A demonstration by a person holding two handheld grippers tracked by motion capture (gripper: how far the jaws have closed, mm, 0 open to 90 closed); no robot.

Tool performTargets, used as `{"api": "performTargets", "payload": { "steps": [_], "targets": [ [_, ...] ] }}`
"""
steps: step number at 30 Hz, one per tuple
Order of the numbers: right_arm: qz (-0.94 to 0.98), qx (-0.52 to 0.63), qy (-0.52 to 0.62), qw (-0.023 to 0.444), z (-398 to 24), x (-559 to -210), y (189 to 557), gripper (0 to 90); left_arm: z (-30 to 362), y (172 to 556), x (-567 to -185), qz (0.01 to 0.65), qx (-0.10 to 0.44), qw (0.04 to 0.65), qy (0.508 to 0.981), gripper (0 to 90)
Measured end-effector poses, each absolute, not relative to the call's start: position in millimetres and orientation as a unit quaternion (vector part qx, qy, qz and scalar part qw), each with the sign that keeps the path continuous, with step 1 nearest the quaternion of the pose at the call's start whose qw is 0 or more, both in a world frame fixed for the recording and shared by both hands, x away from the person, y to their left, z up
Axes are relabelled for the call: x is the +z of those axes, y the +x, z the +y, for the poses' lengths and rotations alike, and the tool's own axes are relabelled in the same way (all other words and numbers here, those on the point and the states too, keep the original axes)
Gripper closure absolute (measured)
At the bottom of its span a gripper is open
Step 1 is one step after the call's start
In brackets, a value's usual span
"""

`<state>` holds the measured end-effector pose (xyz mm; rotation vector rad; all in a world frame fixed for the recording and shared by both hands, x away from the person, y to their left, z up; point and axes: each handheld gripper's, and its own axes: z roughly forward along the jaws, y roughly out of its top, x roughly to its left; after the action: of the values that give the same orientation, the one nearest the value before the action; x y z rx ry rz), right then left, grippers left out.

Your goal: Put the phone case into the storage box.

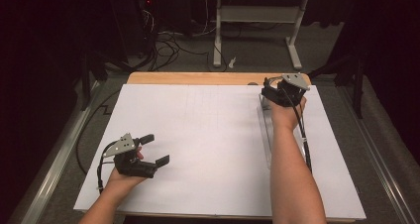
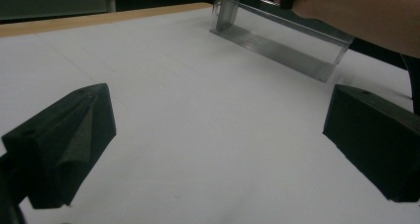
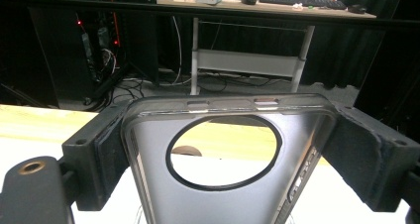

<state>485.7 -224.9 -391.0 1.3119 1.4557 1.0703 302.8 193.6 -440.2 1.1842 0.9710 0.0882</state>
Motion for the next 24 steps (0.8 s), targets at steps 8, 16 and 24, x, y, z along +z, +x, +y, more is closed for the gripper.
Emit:
{"api": "performTargets", "payload": {
  "steps": [8, 16, 24],
  "targets": [
    [0.588, 0.427, 0.528, 0.44, -222.2, -389.3, 492.3, 12.2, 194.6, 303.4, -440.8, 0.441, 0.039, 0.72, 0.535, 0.9],
    [0.589, 0.429, 0.527, 0.439, -224.0, -390.3, 495.6, 11.6, 194.0, 303.5, -441.3, 0.443, 0.038, 0.719, 0.535, 0.9],
    [0.585, 0.432, 0.53, 0.436, -225.5, -388.6, 497.4, 11.0, 193.8, 303.7, -441.3, 0.443, 0.039, 0.718, 0.535, 0.9]
  ]
}}
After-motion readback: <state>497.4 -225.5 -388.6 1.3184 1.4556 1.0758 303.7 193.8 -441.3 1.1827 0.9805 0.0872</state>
